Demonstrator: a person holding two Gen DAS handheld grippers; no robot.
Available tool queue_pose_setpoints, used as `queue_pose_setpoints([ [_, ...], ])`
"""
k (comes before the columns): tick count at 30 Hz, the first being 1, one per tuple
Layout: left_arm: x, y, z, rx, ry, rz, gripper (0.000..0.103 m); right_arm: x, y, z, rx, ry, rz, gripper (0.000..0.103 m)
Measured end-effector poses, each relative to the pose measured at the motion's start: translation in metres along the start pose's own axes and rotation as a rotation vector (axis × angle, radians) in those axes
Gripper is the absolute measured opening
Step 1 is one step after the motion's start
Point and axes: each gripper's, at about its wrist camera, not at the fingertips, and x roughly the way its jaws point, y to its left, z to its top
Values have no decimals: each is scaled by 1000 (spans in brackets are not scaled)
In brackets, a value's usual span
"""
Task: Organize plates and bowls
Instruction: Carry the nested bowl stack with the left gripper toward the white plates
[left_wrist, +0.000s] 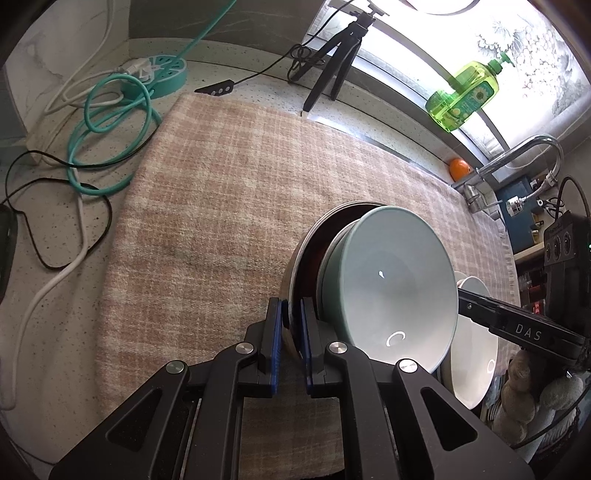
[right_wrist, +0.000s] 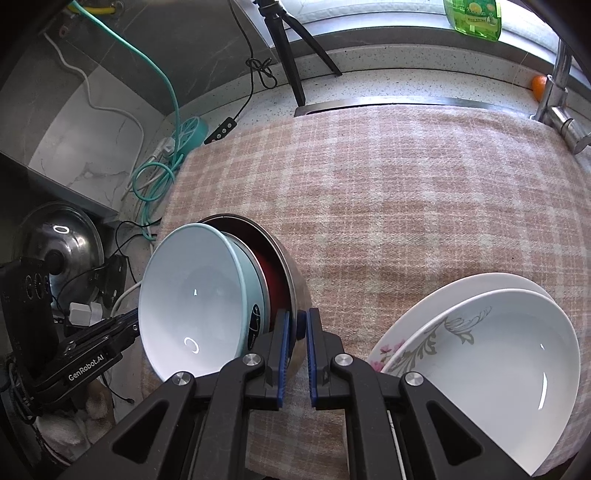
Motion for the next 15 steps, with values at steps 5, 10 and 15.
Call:
queue_pose_setpoints([
  [5, 0, -8, -3, 0, -2, 12, 8, -7, 0, 0, -13, -7, -5, 8],
  [10, -5, -16, -1, 2, -19, 6, 8, -15, -5, 0, -8, -17, 9, 8],
  [15, -11, -25, 2, 26, -36, 11, 8, -21, -10, -2, 9, -25, 21, 8],
])
